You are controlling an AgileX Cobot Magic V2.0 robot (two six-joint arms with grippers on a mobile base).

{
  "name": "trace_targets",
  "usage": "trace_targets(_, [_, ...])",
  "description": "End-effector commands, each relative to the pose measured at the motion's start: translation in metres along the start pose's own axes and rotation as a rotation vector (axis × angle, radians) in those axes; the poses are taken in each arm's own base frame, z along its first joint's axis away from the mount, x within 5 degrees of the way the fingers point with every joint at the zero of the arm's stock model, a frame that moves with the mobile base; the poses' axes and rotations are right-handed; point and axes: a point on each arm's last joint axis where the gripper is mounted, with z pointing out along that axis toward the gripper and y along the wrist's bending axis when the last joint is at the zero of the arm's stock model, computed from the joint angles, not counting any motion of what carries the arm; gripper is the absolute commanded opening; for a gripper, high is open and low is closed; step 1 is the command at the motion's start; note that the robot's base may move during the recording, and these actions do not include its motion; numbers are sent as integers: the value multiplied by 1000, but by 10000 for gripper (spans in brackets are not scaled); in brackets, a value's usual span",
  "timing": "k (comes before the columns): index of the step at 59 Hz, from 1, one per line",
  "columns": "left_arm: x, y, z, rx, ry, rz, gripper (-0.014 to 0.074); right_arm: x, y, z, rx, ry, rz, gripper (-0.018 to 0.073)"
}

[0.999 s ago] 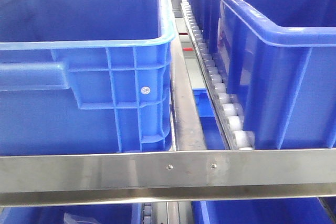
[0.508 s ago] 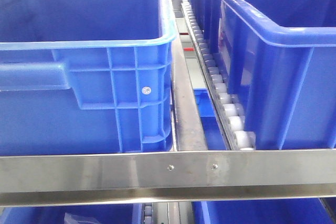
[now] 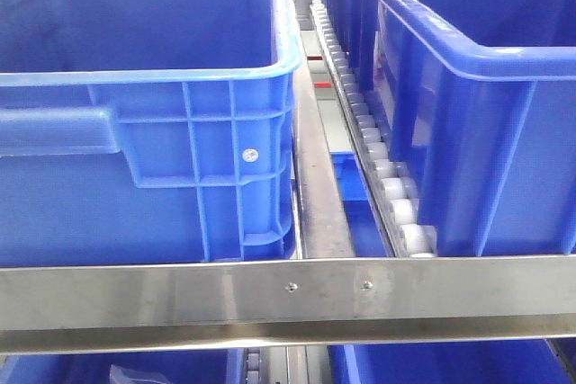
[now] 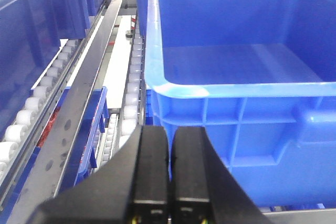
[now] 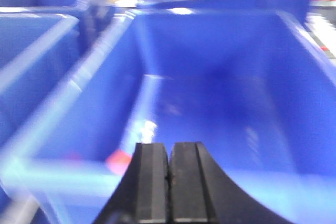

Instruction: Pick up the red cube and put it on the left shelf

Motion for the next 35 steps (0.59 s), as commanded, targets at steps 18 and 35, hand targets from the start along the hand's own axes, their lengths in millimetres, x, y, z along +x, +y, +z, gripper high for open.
trace_targets(18, [-1, 0, 0, 6, -80, -4, 102, 39, -6, -13, 70, -151, -10, 49])
trace_targets(35, [-1, 0, 0, 6, -80, -4, 102, 49, -7, -10, 67, -157, 9, 49])
